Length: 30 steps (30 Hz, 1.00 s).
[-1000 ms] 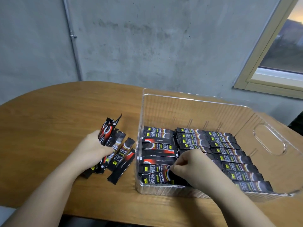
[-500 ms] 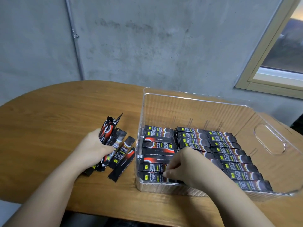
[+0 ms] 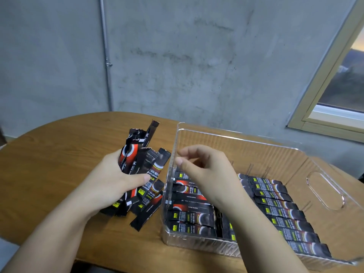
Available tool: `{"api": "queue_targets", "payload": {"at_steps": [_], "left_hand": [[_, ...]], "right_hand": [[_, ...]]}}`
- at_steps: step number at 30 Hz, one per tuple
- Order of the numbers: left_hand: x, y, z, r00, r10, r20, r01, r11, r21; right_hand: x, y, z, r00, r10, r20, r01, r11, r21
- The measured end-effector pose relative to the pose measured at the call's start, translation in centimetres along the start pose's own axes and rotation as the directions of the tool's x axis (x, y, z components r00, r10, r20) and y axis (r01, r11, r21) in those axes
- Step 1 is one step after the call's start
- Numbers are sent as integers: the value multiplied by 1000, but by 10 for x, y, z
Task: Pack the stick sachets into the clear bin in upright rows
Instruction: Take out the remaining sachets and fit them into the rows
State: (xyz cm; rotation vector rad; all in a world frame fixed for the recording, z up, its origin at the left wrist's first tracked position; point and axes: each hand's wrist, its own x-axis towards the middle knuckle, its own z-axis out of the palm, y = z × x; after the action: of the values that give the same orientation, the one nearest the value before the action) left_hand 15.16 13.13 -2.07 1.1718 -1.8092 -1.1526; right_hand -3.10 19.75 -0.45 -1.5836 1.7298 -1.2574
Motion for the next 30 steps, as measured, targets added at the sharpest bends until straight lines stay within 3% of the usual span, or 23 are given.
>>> {"api": "queue_targets", "payload": {"at_steps": [7, 11, 26, 30], "left_hand": [[-9, 17, -8, 994, 111, -20, -111, 994, 11], [-9, 20, -8, 992, 128, -15, -127, 991, 50], [-4, 23, -3, 993, 113, -29, -112, 993, 44], [-2, 21, -1, 991, 118, -64, -114, 992, 61]], "right_hand": [[16, -18, 13, 992, -98, 76, 106, 988, -110], [18, -25, 15, 978, -172, 122, 175, 984, -18], [28, -14, 8, 973, -123, -194, 146, 983, 112], [27, -10, 2, 976, -80, -205, 118, 975, 185]]}}
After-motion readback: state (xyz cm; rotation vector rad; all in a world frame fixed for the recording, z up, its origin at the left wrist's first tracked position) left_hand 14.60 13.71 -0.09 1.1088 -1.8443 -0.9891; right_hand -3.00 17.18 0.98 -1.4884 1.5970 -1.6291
